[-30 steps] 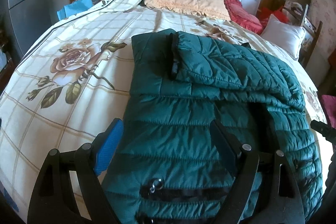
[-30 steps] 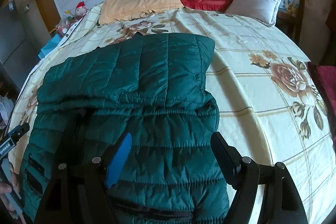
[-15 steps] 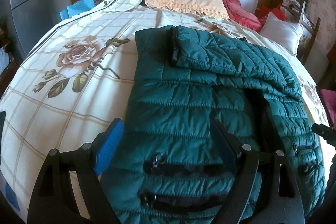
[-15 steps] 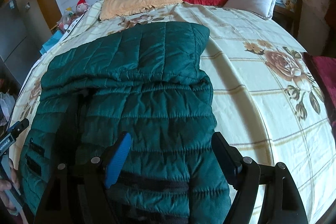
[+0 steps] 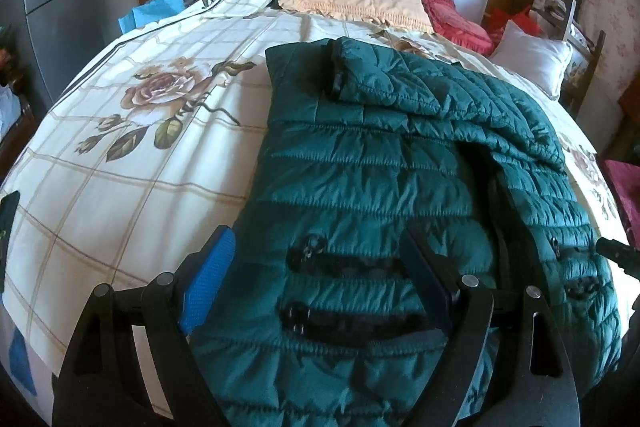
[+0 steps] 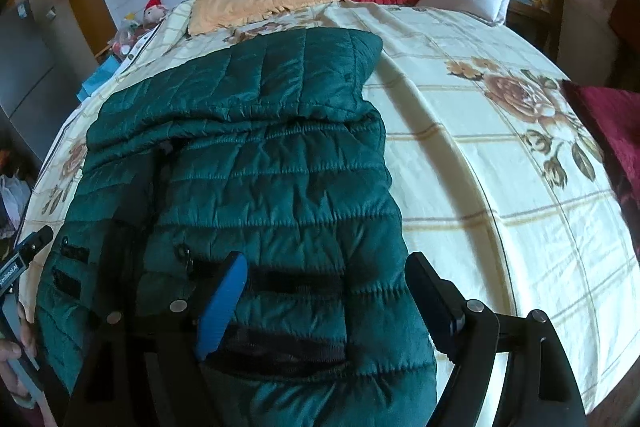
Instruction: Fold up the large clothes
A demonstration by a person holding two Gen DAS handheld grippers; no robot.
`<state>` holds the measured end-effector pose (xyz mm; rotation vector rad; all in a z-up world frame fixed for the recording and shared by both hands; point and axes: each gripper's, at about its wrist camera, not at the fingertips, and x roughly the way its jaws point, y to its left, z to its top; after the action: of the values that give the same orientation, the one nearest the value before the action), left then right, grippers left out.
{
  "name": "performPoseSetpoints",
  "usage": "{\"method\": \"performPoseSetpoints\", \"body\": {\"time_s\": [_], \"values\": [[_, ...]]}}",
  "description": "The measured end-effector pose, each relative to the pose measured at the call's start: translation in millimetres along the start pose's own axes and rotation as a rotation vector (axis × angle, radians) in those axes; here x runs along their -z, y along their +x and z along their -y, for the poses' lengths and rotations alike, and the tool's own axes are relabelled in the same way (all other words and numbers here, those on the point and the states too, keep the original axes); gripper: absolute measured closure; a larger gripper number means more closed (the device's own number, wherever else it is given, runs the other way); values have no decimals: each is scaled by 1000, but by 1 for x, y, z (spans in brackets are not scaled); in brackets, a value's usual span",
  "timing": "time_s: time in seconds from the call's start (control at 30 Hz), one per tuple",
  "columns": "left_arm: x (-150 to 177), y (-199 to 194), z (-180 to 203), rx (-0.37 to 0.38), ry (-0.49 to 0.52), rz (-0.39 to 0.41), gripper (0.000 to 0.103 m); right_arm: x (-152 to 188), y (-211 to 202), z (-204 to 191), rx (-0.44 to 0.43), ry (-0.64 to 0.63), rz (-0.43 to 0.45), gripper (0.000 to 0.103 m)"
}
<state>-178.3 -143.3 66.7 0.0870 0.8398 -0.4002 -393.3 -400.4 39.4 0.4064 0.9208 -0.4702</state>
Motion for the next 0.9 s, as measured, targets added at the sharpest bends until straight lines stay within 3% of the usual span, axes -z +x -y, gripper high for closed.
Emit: {"method": "performPoseSetpoints", "body": {"time_s": [0.9], "values": [[45, -24, -19, 24, -14, -49, 18, 49, -24, 3, 12, -15, -31, 23]]}}
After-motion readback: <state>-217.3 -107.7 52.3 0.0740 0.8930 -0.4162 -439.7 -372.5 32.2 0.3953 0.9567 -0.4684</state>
